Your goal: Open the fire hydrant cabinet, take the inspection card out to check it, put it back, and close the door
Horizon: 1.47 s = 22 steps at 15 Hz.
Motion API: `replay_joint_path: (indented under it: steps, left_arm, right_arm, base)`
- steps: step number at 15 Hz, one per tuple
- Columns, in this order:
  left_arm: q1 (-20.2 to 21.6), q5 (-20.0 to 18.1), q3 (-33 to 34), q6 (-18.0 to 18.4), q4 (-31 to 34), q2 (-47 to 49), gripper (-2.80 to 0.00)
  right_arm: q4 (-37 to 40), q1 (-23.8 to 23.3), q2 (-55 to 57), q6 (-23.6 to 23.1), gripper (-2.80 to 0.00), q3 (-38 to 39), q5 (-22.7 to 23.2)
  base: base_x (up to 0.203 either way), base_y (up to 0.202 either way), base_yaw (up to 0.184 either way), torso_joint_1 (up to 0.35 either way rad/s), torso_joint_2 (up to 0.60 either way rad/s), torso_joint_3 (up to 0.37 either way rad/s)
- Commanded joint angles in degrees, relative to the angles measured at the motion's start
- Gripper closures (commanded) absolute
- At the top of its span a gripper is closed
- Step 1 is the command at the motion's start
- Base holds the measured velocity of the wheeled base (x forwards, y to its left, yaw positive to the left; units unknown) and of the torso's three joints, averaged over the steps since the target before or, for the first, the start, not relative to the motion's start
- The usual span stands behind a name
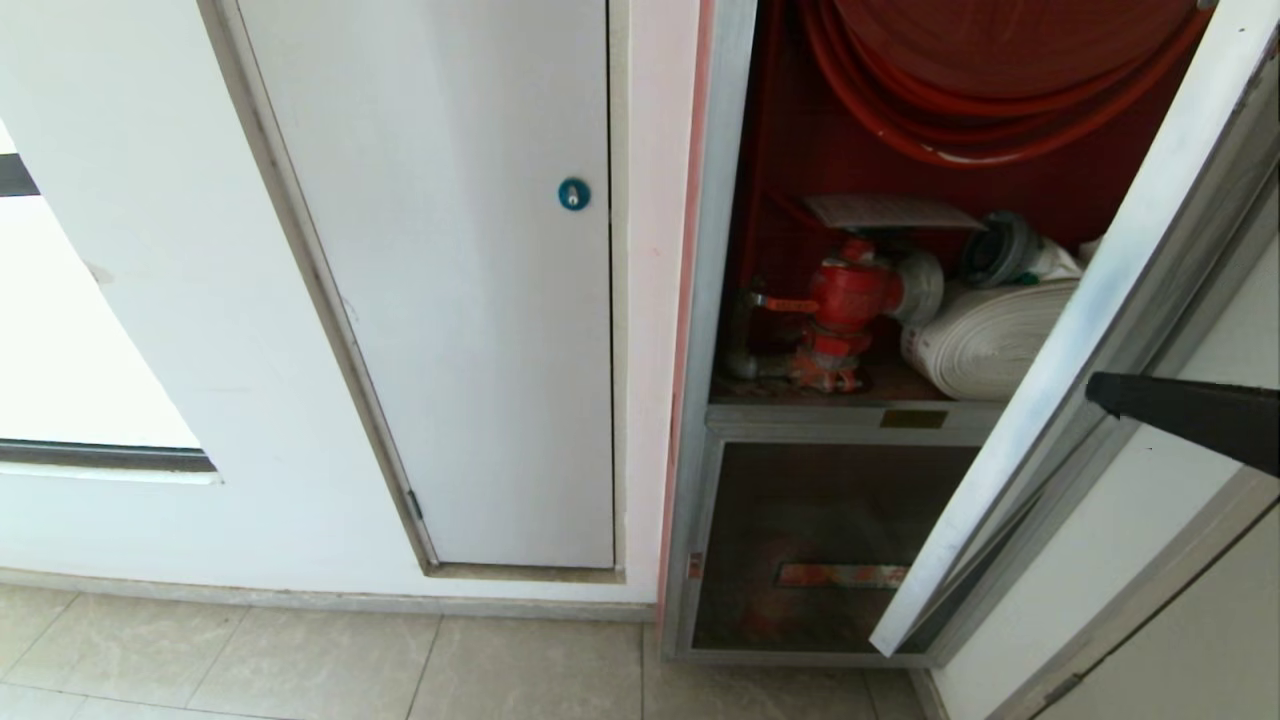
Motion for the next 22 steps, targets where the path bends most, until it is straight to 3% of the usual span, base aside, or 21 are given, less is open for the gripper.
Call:
replay_joint_path:
  steps: [1,2,8,15,17,22]
  left_arm:
    - [0.0,0.0,0.8,0.0,0.0,0.1,0.00]
    - [0.0,0.0,0.8,0.0,-0.1,0.1,0.00]
    - [0.0,0.0,0.8,0.0,0.0,0.1,0.00]
    - [0.0,0.0,0.8,0.0,-0.1,0.1,0.00]
    - [0.0,0.0,0.8,0.0,0.0,0.1,0.00]
    - [0.0,0.0,0.8,0.0,0.0,0.1,0.00]
  right_arm:
    - [-1.0,1.6,1.4,-0.1,0.00,0.0,-5.8]
    - [-2.7,1.8,2.4,-0.4,0.00,0.1,-8.4]
    - [-7.5,2.0,5.7,-2.0,0.00,-0.4,-9.2]
    - [-11.5,1.8,8.5,-5.4,0.00,-0.8,-13.7]
    - [-17.1,1.8,8.7,-9.3,0.00,2.2,-16.6]
    - [-36.3,2.0,8.8,-22.5,0.00,11.5,-17.0]
  base:
    - [0.000,0.000,0.000,0.000,0.00,0.000]
    - [0.000,0.000,0.000,0.000,0.00,0.000]
    - [0.000,0.000,0.000,0.000,0.00,0.000]
    - [0.000,0.000,0.000,0.000,0.00,0.000]
    - [0.000,0.000,0.000,0.000,0.00,0.000]
    - [0.000,0.000,0.000,0.000,0.00,0.000]
